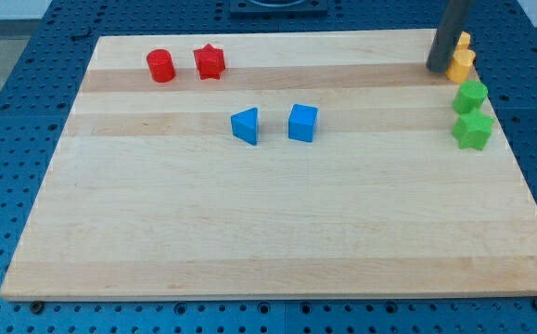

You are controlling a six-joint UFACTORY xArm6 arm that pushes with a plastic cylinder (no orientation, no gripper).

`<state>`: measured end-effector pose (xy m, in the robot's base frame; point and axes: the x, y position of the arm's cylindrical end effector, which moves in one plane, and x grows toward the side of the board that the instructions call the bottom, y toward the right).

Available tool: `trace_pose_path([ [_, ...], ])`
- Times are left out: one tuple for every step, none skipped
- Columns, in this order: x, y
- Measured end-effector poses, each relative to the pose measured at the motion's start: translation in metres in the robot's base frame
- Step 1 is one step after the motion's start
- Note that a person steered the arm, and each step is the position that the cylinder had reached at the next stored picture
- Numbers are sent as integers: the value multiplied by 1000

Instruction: Move red star towards green circle

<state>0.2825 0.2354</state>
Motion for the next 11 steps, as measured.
trace_pose_path([
  [-14, -37],
  [-49, -86],
  [-68, -173],
  [-73, -259],
  [-77, -330],
  [-70, -364],
  [-49, -371],
  [-22, -371],
  [-5, -360],
  [18, -330],
  [45, -292],
])
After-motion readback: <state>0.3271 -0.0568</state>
